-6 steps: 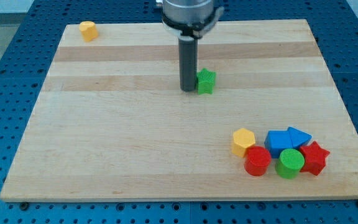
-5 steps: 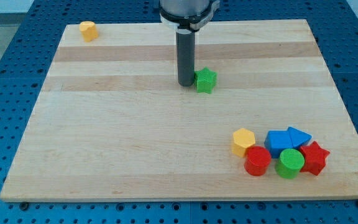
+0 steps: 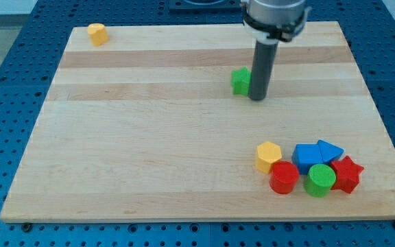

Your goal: Slide the green star up and left a bit

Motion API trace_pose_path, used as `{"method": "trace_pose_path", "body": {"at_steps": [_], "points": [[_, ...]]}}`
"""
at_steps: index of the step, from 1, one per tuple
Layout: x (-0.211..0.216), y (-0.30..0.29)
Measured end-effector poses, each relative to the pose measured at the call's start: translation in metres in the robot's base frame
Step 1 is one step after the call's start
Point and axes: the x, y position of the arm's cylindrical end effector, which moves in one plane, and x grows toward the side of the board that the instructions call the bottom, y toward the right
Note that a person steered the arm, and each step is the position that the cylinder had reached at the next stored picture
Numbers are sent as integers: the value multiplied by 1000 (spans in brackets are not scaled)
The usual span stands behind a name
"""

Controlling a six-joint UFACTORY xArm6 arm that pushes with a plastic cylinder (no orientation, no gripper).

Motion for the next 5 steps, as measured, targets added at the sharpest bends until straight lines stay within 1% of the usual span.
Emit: {"method": "trace_pose_path", "body": {"at_steps": [1,2,3,4,5], "points": [[-54,-33],[-67,-44],[-49,-44],[-19,-44],[-19,-68]]}}
